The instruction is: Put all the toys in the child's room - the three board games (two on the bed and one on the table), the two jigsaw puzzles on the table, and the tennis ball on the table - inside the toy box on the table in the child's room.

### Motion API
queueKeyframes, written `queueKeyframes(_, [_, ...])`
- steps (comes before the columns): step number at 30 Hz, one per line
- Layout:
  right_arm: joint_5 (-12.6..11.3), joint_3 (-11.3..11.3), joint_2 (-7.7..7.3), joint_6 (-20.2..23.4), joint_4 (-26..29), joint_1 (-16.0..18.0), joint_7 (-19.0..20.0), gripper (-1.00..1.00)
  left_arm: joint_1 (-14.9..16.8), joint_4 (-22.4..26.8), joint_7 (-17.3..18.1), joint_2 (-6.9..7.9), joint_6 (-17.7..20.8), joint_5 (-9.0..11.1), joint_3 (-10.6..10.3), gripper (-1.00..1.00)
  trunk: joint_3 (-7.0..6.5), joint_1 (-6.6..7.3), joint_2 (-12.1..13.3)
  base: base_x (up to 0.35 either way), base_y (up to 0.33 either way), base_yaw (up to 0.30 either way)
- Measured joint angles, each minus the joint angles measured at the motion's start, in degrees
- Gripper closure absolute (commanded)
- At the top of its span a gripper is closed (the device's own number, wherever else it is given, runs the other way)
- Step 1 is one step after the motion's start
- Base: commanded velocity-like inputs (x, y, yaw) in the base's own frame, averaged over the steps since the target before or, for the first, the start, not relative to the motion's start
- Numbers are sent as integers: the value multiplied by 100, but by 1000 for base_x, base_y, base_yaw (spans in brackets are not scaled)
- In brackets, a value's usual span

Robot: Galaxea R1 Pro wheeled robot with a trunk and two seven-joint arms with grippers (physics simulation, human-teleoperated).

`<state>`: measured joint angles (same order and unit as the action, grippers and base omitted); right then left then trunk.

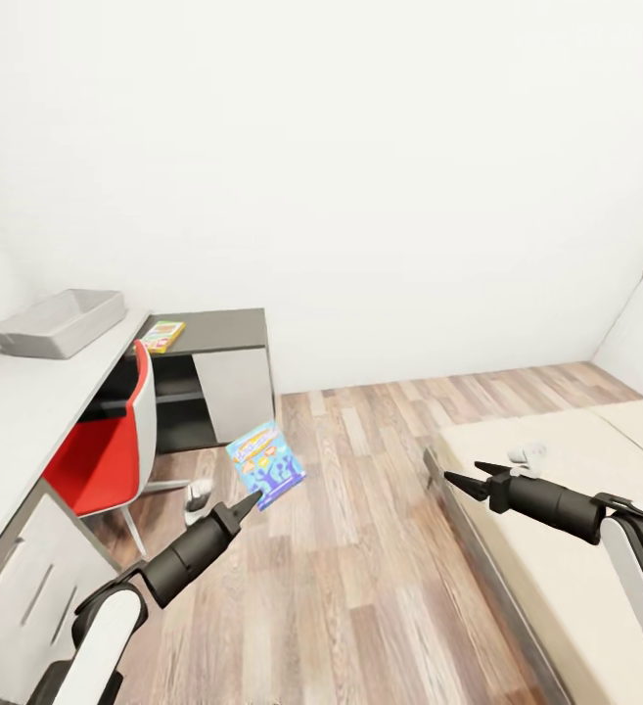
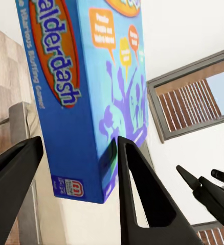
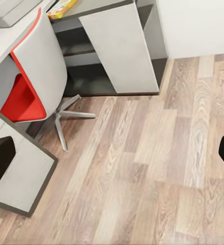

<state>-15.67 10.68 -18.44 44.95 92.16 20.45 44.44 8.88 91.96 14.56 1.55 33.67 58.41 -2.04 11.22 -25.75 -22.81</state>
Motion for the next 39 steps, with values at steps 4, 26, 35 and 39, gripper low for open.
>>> queueKeyframes(4, [0, -2, 0, -1, 0, 0, 0, -100, 6, 9, 174, 72, 2, 12, -133, 100, 0, 0, 0, 0, 0, 292])
queueKeyframes(26, [6, -3, 1, -9, 0, 0, -3, -100, 63, 15, 535, 259, 102, -5, -497, 100, 0, 0, 0, 0, 0, 291])
queueKeyframes(35, [8, -3, 0, -10, 0, 0, -7, -100, 70, 9, 562, 271, 109, -2, -530, 100, 0, 0, 0, 0, 0, 291])
queueKeyframes(39, [21, -7, 4, -10, 0, 0, -10, -100, 68, 7, 665, 274, 84, 1, -531, 100, 0, 0, 0, 0, 0, 290])
